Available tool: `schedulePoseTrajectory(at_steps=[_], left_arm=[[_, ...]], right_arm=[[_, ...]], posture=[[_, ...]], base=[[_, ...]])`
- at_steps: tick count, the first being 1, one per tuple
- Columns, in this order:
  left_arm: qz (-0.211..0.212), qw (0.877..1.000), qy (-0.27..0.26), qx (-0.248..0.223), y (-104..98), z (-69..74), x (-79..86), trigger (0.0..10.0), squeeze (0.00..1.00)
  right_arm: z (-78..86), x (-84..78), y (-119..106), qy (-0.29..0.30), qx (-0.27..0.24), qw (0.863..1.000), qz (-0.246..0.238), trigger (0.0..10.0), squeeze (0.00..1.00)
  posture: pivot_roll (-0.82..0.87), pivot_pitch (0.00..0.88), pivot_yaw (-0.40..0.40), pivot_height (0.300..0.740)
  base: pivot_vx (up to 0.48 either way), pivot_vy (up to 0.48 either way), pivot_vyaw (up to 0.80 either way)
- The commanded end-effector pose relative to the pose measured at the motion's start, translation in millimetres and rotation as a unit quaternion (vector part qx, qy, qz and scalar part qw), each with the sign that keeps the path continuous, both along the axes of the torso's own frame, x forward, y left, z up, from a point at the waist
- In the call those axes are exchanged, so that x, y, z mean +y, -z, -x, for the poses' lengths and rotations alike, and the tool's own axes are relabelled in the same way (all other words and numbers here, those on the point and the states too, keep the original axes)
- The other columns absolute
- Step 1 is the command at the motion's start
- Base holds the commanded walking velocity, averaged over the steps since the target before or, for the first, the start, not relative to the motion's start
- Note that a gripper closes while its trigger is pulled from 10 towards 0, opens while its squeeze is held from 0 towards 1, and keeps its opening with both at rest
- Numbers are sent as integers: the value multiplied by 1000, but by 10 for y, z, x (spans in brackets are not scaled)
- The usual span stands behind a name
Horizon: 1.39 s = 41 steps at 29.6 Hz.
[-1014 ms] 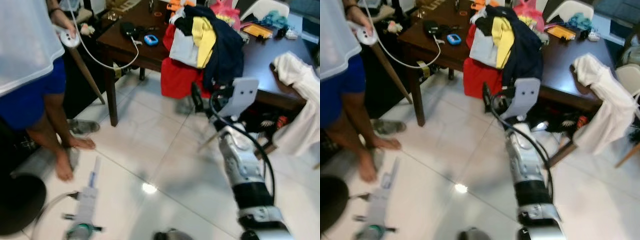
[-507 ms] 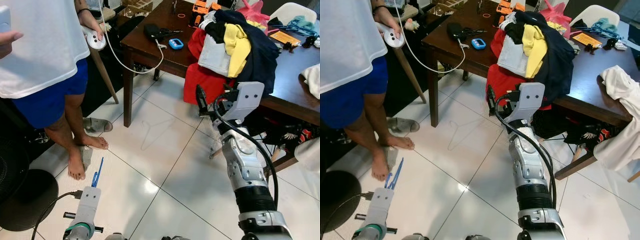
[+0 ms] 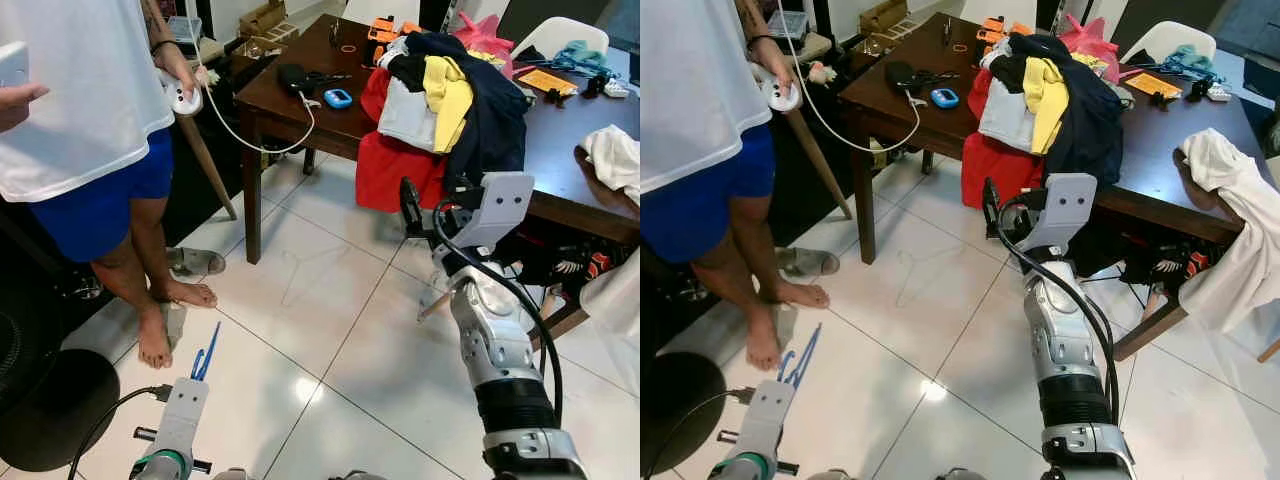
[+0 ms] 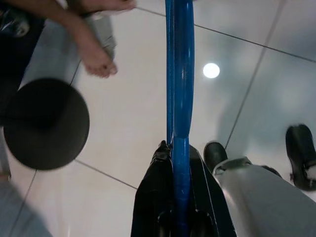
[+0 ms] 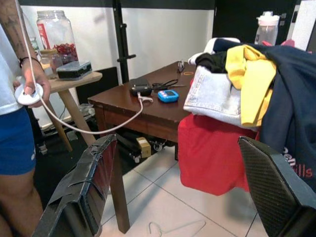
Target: Hang hanger
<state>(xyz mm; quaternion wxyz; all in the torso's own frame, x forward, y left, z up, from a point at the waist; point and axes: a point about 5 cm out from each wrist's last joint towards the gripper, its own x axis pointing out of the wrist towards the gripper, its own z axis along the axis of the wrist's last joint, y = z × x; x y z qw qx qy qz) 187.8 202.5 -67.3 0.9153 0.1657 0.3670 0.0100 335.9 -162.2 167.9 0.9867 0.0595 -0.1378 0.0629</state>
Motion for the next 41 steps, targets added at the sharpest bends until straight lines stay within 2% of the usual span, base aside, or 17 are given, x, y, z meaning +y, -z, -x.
schedulePoseTrajectory(at_steps=[1, 4, 9, 18, 30, 41], left_arm=[[-1, 1000, 23, 10, 28, 24, -45, 10000, 0], [-8, 999, 34, 10, 32, 21, -58, 10000, 0], [-7, 1000, 23, 15, 56, 27, -42, 10000, 0], [-4, 1000, 15, 19, 69, 47, -24, 10000, 0], [-4, 1000, 13, 19, 79, 57, -24, 10000, 0], [3, 1000, 1, 27, 109, 96, -23, 10000, 0]], right_arm=[[21, -39, 34, 11, 3, 1000, 2, 10000, 0], [32, -51, 41, 13, 3, 1000, 2, 10000, 0], [49, -81, 57, 19, 6, 1000, 3, 10000, 0], [49, -114, 80, 25, 15, 1000, 2, 10000, 0], [44, -133, 59, 30, 11, 999, -8, 10000, 0], [33, -131, 45, 29, 11, 999, -8, 10000, 0]], posture=[[50, 16, -21, 740], [46, 16, -18, 740], [42, 17, -18, 740], [43, 18, -20, 740], [45, 20, -22, 740], [47, 20, -27, 740]], base=[[0, 0, 0], [0, 0, 0], [0, -240, 0], [288, -362, 0], [293, -340, -655], [142, 0, 0]])
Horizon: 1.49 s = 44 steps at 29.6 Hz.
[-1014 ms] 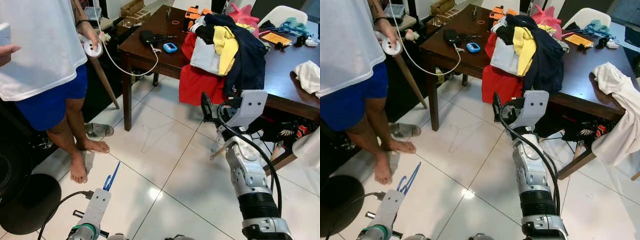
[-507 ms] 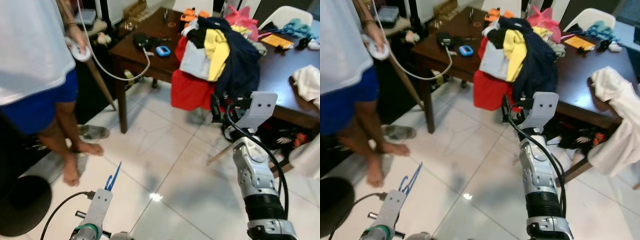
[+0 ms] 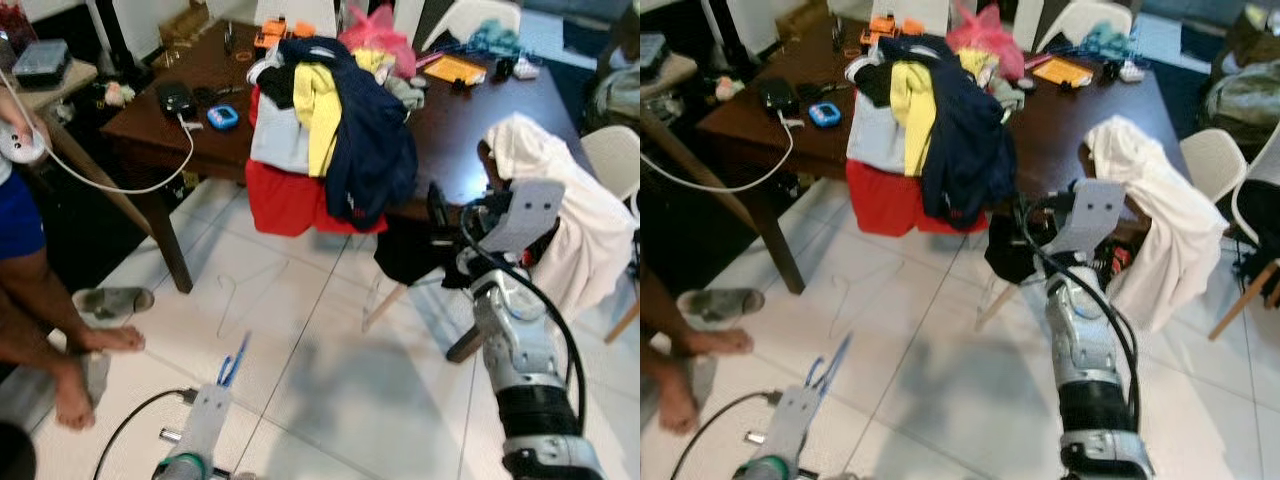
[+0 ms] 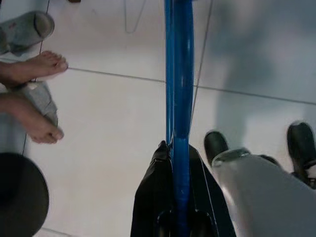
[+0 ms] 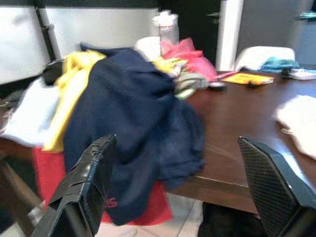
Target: Hang hanger
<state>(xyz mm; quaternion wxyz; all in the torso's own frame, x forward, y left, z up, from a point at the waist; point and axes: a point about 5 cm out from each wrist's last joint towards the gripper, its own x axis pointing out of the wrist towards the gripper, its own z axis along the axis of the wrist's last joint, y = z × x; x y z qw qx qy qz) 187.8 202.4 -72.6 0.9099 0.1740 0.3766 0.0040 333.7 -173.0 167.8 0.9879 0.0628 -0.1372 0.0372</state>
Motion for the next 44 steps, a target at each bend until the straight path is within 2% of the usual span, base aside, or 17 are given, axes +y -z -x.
schedulePoseTrajectory(at_steps=[1, 8, 12, 13, 14, 15, 19, 29, 37, 44], left_arm=[[10, 1000, -7, 16, 58, 99, -22, 10000, 0], [2, 1000, -21, 21, 78, 136, -1, 10000, 0], [-22, 1000, 6, 20, 73, 135, 13, 10000, 0], [-23, 999, 9, 26, 80, 143, 19, 10000, 59], [-23, 999, 9, 26, 80, 143, 19, 10000, 59], [-13, 999, 11, 31, 87, 151, 15, 10000, 12], [2, 999, 9, 36, 99, 169, 4, 10000, 0], [7, 999, 6, 39, 119, 206, -24, 10000, 0], [4, 999, 6, 44, 128, 224, -11, 10000, 0], [3, 999, 3, 48, 134, 245, 17, 10000, 0]], right_arm=[[10, -23, 44, 4, 9, 1000, -1, 10000, 0], [4, -24, 43, 3, 10, 1000, -1, 10000, 0], [1, -11, 46, 0, 11, 1000, -1, 10000, 0], [0, -6, 47, 0, 11, 1000, -1, 10000, 0], [0, -6, 47, 0, 11, 1000, -1, 10000, 0], [0, -4, 48, -1, 11, 1000, -2, 10000, 0], [1, -3, 50, -1, 11, 1000, -1, 10000, 0], [13, -16, 83, 1, 18, 1000, -6, 10000, 0], [20, -20, 88, 2, 19, 1000, -10, 10000, 0], [15, -4, 43, -1, 6, 1000, -13, 10000, 0]], posture=[[47, 20, -27, 740], [49, 19, -30, 740], [53, 17, -30, 740], [54, 15, -30, 740], [54, 15, -30, 740], [52, 16, -30, 740], [52, 15, -29, 740], [50, 21, -26, 740], [50, 23, -24, 740], [53, 25, -25, 740]], base=[[0, 0, 0], [0, 0, 0], [0, 0, 0], [0, 0, 0], [0, 0, 0], [0, 0, 0], [0, 0, 0], [407, 0, 0], [480, 0, -778], [480, 0, 0]])
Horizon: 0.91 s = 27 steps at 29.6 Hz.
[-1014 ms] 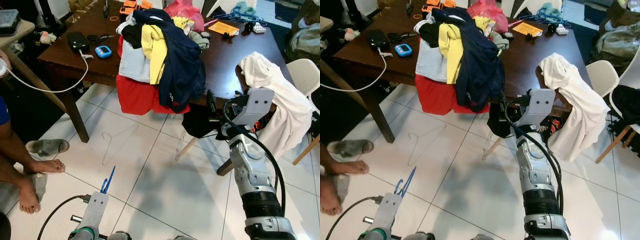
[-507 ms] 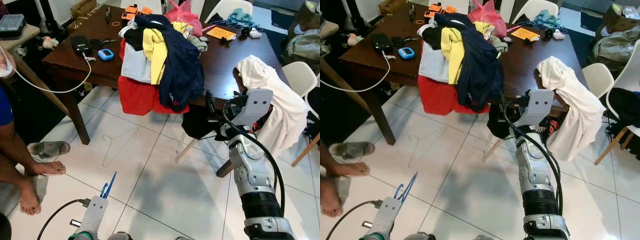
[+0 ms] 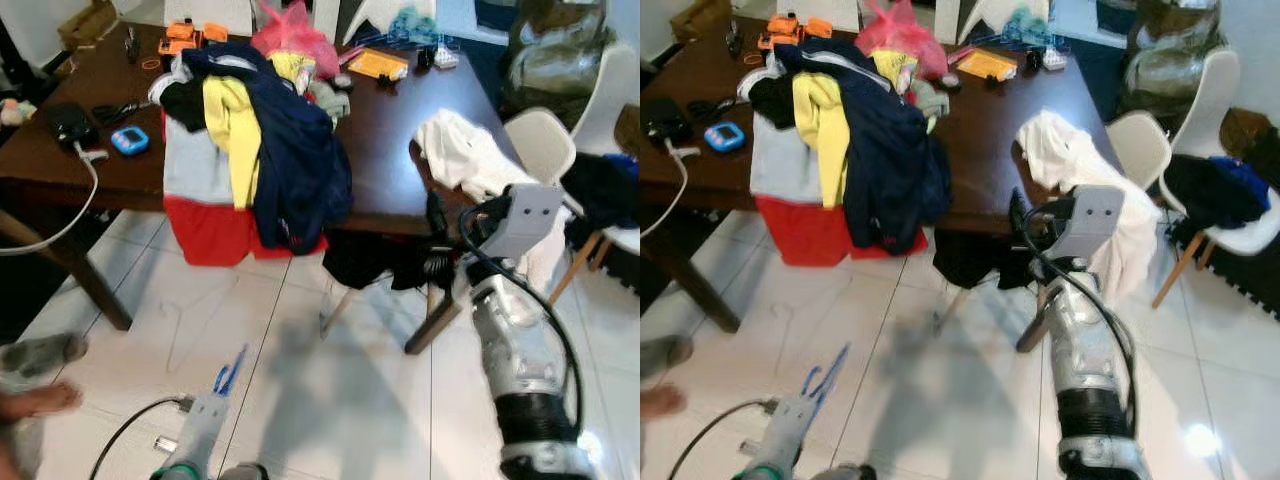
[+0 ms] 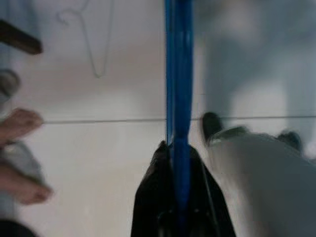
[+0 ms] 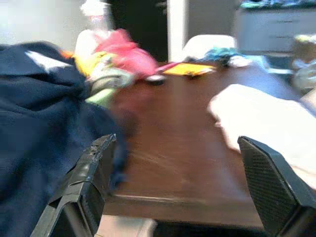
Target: Hang hanger
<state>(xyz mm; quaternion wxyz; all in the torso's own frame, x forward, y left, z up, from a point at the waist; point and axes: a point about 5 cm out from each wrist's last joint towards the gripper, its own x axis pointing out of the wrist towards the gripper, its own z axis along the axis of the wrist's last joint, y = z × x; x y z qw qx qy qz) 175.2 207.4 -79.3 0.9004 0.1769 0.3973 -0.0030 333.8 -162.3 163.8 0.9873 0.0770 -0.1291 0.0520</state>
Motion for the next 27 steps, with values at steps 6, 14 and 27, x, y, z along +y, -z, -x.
schedulePoseTrajectory(at_steps=[6, 14, 27], left_arm=[[4, 1000, -5, 28, 74, 138, -22, 10000, 0], [4, 1000, -6, 30, 79, 140, -29, 10000, 0], [14, 997, 1, 74, 135, 261, 23, 10000, 0]], right_arm=[[10, -89, -16, 10, -6, 1000, 0, 10000, 0], [12, -1, -280, -20, -63, 998, -19, 10000, 0], [201, 458, -1368, -283, -179, 942, -16, 10000, 0]], posture=[[56, 25, -26, 740], [65, 23, -22, 740], [76, 22, -30, 740]], base=[[463, 0, 0], [449, 0, 0], [115, 0, 0]])
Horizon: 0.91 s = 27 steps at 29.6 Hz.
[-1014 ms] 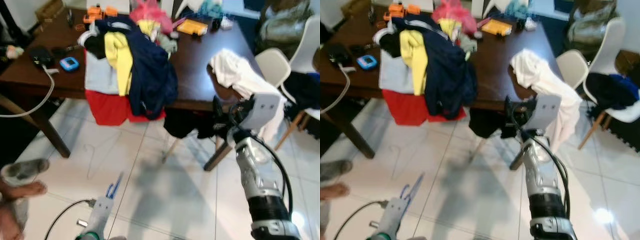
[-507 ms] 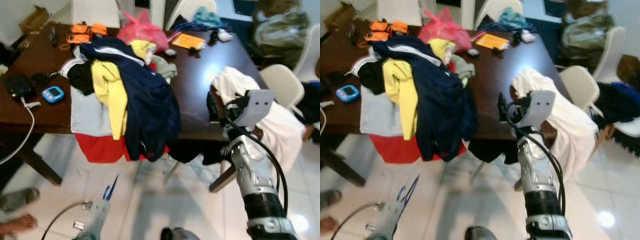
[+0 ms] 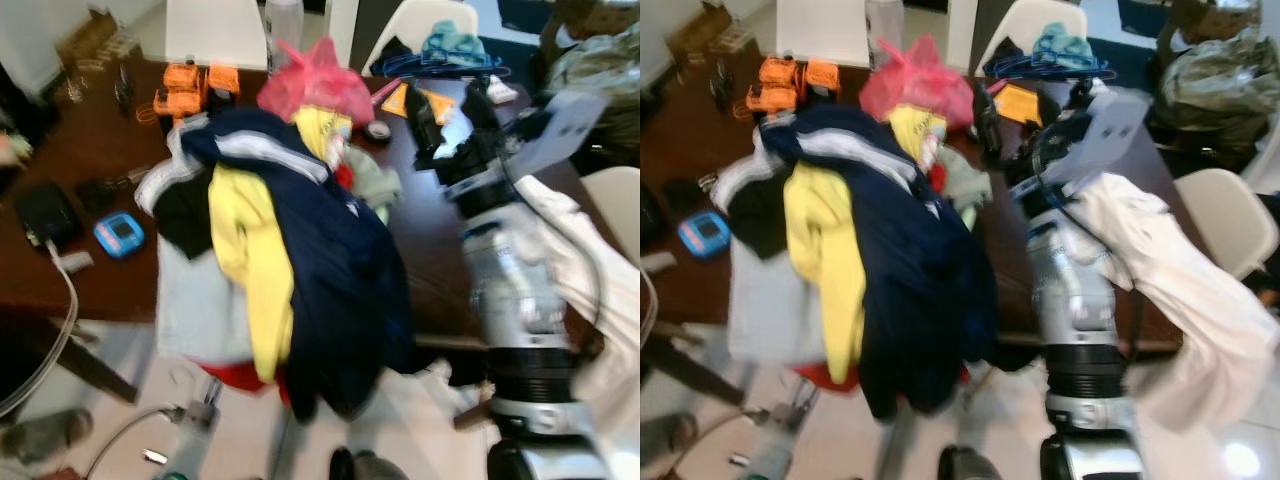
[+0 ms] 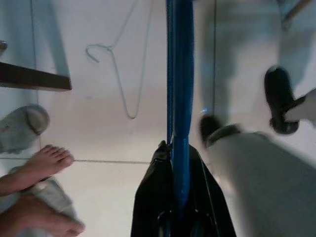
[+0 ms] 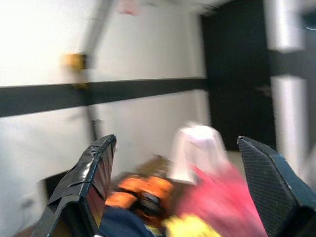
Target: Hang hanger
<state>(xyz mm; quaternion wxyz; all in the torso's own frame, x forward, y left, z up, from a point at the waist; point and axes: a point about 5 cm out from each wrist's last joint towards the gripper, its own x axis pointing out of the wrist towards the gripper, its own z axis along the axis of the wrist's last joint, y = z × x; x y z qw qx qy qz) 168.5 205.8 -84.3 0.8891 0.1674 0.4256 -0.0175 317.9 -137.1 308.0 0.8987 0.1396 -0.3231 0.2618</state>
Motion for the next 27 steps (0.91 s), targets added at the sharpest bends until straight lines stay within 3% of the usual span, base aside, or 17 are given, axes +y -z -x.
schedulePoseTrajectory(at_steps=[1, 2, 4, 5, 6, 8, 11, 12, 14, 18, 20, 21, 22, 23, 24, 25, 27], left_arm=[[2, 999, -1, 46, 89, 208, 49, 10000, 0], [2, 999, -1, 46, 89, 208, 49, 10000, 0], [7, 998, -2, 56, 98, 234, 73, 10000, 0], [7, 998, -2, 56, 98, 234, 73, 10000, 0], [9, 998, -4, 61, 102, 243, 80, 10000, 0], [9, 998, -4, 61, 102, 243, 80, 10000, 0], [15, 998, -13, 62, 110, 247, 53, 10000, 0], [16, 998, -15, 62, 113, 249, 39, 10000, 0], [16, 998, -15, 62, 113, 249, 39, 10000, 0], [19, 998, -20, 61, 119, 253, 15, 10000, 0], [22, 998, -24, 61, 127, 262, -11, 10000, 0], [22, 998, -24, 61, 127, 262, -11, 10000, 0], [24, 997, -25, 62, 130, 266, -19, 10000, 0], [24, 997, -25, 62, 130, 266, -19, 10000, 0], [24, 997, -25, 62, 132, 270, -25, 10000, 0], [24, 997, -26, 63, 135, 275, -32, 10000, 0], [24, 997, -26, 63, 135, 275, -32, 10000, 0]], right_arm=[[61, 264, 98, -93, 29, 990, 102, 10000, 0], [61, 264, 98, -93, 29, 990, 102, 10000, 0], [50, 396, 269, -132, 71, 967, 208, 10000, 0], [50, 396, 269, -132, 71, 967, 208, 10000, 0], [-14, 453, 444, -141, 116, 945, 271, 10000, 0], [-14, 453, 444, -141, 116, 945, 271, 10000, 0], [-154, 384, 624, -119, 166, 926, 317, 10000, 0], [-244, 320, 653, -91, 188, 928, 309, 10000, 0], [-244, 320, 653, -91, 188, 928, 309, 10000, 0], [-414, 143, 684, -36, 235, 928, 286, 10000, 0], [-423, -35, 786, -56, 276, 909, 307, 10000, 0], [-423, -35, 786, -56, 276, 909, 307, 10000, 0], [-398, -96, 839, -72, 289, 899, 322, 4941, 0], [-398, -96, 839, -72, 289, 899, 322, 4941, 0], [-377, -140, 885, -82, 297, 890, 337, 3529, 0], [-336, -165, 928, -108, 303, 884, 340, 0, 0], [-336, -165, 928, -108, 303, 884, 340, 0, 0]], posture=[[76, 23, -30, 740], [76, 23, -30, 740], [71, 26, -35, 740], [71, 26, -35, 740], [76, 29, -41, 740], [76, 29, -41, 740], [85, 34, -55, 740], [90, 36, -62, 740], [90, 36, -62, 740], [94, 38, -71, 740], [95, 41, -78, 740], [95, 41, -78, 740], [95, 41, -79, 740], [95, 41, -79, 740], [96, 42, -80, 740], [98, 43, -81, 740], [98, 43, -81, 740]], base=[[0, 0, 0], [0, 0, 0], [0, 0, 0], [0, 0, 0], [0, 0, 0], [0, 0, 0], [0, 0, 0], [0, 0, 0], [0, 0, 0], [0, 0, 0], [0, 0, 0], [0, 0, 0], [0, 0, 0], [0, 0, 0], [0, 0, 0], [0, 0, 0], [0, 0, 0]])
